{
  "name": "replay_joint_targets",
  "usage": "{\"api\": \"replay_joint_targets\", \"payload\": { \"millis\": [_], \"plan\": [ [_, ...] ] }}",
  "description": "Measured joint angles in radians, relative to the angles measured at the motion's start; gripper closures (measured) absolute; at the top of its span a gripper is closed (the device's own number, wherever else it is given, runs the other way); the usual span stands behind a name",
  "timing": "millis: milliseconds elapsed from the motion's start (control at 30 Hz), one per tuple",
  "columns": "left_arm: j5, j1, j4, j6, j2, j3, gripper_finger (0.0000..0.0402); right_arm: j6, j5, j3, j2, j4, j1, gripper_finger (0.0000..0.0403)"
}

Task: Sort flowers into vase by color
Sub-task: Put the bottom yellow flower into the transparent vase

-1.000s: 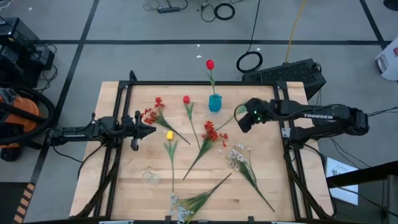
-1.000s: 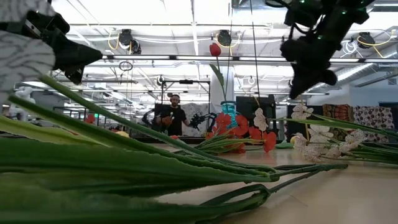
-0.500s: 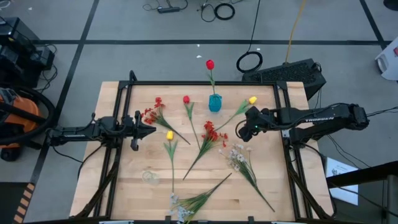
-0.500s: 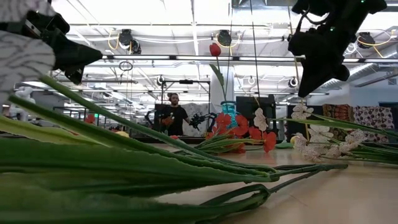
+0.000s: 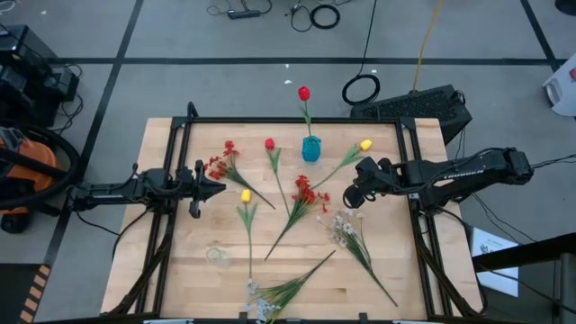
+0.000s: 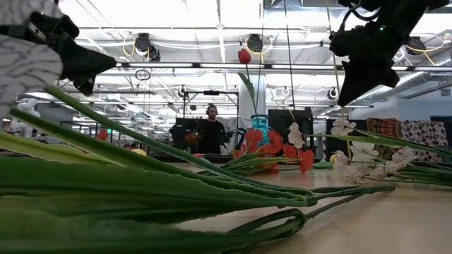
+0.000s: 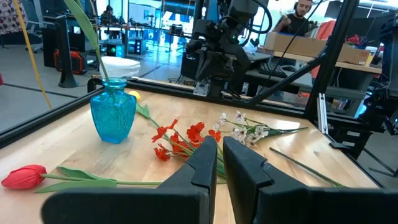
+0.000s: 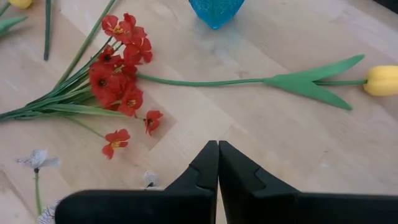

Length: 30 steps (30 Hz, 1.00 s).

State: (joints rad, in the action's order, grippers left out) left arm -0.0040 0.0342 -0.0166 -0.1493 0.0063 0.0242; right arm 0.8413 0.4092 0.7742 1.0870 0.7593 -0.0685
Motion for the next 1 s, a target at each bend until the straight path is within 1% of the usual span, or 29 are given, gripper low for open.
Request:
{"api": "replay_joint_targets", "payload": {
  "millis": [200, 433, 600, 667, 833, 933, 1000],
  "plan": [
    [0.000, 0.000, 0.000, 0.000, 0.000, 0.000, 0.0367, 0.014, -0.017, -0.012, 0.000, -0.011, -0.009, 0.0399],
    [0.000, 0.000, 0.000, -0.004, 0.000, 0.000, 0.0367, 0.082, -0.020, -0.124, 0.000, -0.084, -0.028, 0.0399],
    [-0.024, 0.000, 0.020, -0.230, 0.000, 0.000, 0.0367, 0.143, -0.023, -0.208, 0.000, -0.166, -0.038, 0.0399],
    [-0.027, 0.000, 0.036, -0.258, 0.000, 0.000, 0.0367, 0.145, -0.023, -0.230, 0.000, -0.196, -0.039, 0.0399],
    [-0.036, 0.000, 0.055, -0.256, 0.000, 0.000, 0.0367, 0.140, -0.022, -0.259, 0.000, -0.252, -0.039, 0.0399],
    [-0.084, -0.001, 0.055, -0.211, 0.000, 0.000, 0.0368, 0.119, -0.017, -0.259, 0.000, -0.274, -0.039, 0.0399],
    [-0.168, -0.006, 0.055, -0.232, 0.004, 0.000, 0.0372, 0.096, -0.016, -0.259, 0.000, -0.298, -0.038, 0.0399]
  ]
}}
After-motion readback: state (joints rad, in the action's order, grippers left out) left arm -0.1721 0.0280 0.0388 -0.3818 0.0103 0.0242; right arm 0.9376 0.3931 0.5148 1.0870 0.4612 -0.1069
